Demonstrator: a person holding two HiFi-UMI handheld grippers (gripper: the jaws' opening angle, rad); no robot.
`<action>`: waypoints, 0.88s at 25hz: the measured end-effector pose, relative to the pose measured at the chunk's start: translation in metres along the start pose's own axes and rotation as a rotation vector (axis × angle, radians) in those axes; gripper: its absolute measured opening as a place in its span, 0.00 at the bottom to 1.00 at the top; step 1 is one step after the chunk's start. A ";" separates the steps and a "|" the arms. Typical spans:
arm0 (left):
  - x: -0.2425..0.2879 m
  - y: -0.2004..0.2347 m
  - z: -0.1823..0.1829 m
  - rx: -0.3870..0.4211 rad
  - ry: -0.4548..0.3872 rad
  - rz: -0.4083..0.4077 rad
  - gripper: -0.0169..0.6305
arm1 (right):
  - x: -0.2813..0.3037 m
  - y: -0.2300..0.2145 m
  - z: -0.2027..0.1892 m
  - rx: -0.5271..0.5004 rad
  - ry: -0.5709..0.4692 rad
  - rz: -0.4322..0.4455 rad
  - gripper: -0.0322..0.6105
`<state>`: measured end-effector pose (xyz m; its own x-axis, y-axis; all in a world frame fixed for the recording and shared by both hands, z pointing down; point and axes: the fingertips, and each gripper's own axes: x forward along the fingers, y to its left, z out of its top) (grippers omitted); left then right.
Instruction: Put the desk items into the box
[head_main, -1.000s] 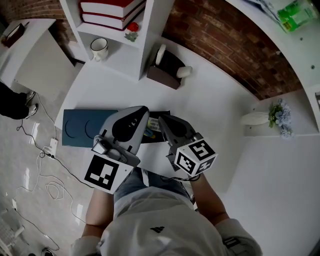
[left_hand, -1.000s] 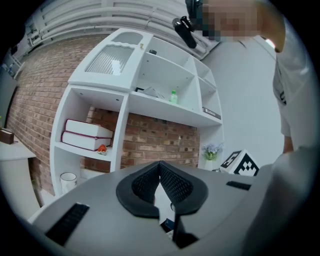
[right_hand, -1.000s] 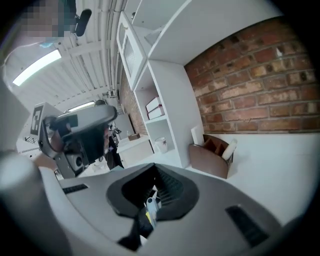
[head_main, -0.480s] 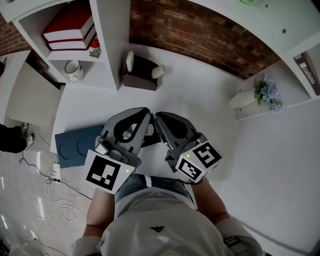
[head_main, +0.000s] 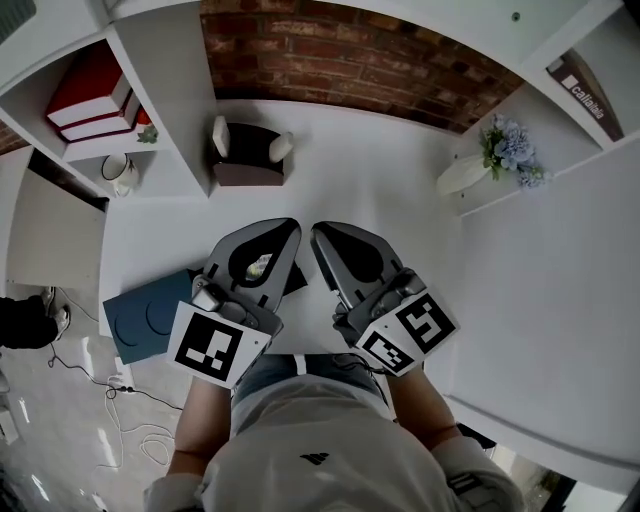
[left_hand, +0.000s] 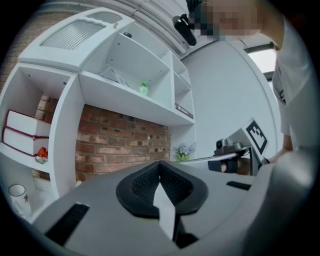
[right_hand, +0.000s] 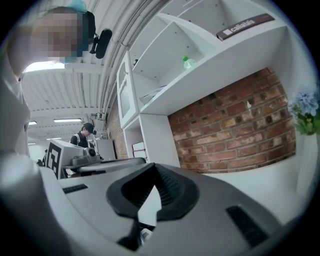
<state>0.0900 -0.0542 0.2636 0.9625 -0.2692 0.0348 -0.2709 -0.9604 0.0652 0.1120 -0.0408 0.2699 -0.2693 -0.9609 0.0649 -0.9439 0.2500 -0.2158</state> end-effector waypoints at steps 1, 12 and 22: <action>0.002 -0.002 0.000 0.000 0.001 -0.008 0.05 | -0.002 -0.001 0.003 -0.006 -0.010 -0.006 0.06; 0.019 -0.021 0.001 0.004 0.003 -0.086 0.05 | -0.022 -0.003 0.018 -0.094 -0.031 -0.063 0.06; 0.020 -0.021 0.002 0.005 0.000 -0.091 0.05 | -0.022 -0.002 0.019 -0.115 -0.024 -0.067 0.06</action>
<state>0.1152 -0.0394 0.2607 0.9830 -0.1812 0.0288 -0.1827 -0.9812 0.0627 0.1239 -0.0224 0.2503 -0.2015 -0.9781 0.0519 -0.9757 0.1957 -0.0990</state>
